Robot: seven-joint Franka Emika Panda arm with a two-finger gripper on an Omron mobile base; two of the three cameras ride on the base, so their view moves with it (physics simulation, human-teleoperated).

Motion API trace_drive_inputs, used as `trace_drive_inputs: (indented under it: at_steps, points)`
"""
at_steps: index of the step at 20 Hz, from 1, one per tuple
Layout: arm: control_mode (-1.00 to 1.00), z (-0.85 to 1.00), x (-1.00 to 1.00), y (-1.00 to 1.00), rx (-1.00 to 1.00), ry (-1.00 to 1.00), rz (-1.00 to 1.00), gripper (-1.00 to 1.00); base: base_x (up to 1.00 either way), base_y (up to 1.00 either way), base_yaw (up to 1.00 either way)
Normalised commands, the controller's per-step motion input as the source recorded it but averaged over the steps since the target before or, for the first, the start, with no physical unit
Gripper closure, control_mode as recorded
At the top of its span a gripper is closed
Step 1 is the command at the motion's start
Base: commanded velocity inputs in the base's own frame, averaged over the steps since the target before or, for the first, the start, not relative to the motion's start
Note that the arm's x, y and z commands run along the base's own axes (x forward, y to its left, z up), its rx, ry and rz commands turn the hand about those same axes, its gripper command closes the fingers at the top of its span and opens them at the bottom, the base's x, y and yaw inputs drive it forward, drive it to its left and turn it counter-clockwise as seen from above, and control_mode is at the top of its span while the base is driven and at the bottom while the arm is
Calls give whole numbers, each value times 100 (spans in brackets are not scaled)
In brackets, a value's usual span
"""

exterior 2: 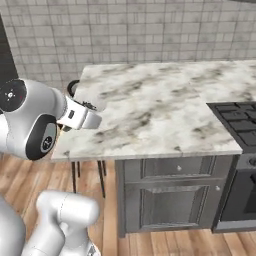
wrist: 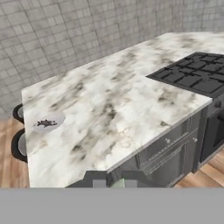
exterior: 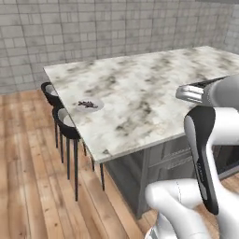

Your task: Take the lemon wedge from the fridge and place it on the plate with fish on the dining counter.

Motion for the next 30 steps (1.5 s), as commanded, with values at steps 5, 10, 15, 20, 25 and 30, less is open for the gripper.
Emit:
trace_drive_inputs:
  at_steps: [5,10,15,20,25,30]
  points:
    - [100,0,0,0,0,0,0,100,25,100,1]
    - [100,0,0,0,0,0,0,100,58,100,-6]
    - [100,0,0,0,0,0,0,100,91,100,-23]
    - [100,0,0,0,0,0,0,100,98,100,-36]
    - [100,0,0,0,0,0,0,100,71,100,-46]
    - [100,0,0,0,0,0,0,100,49,68,-52]
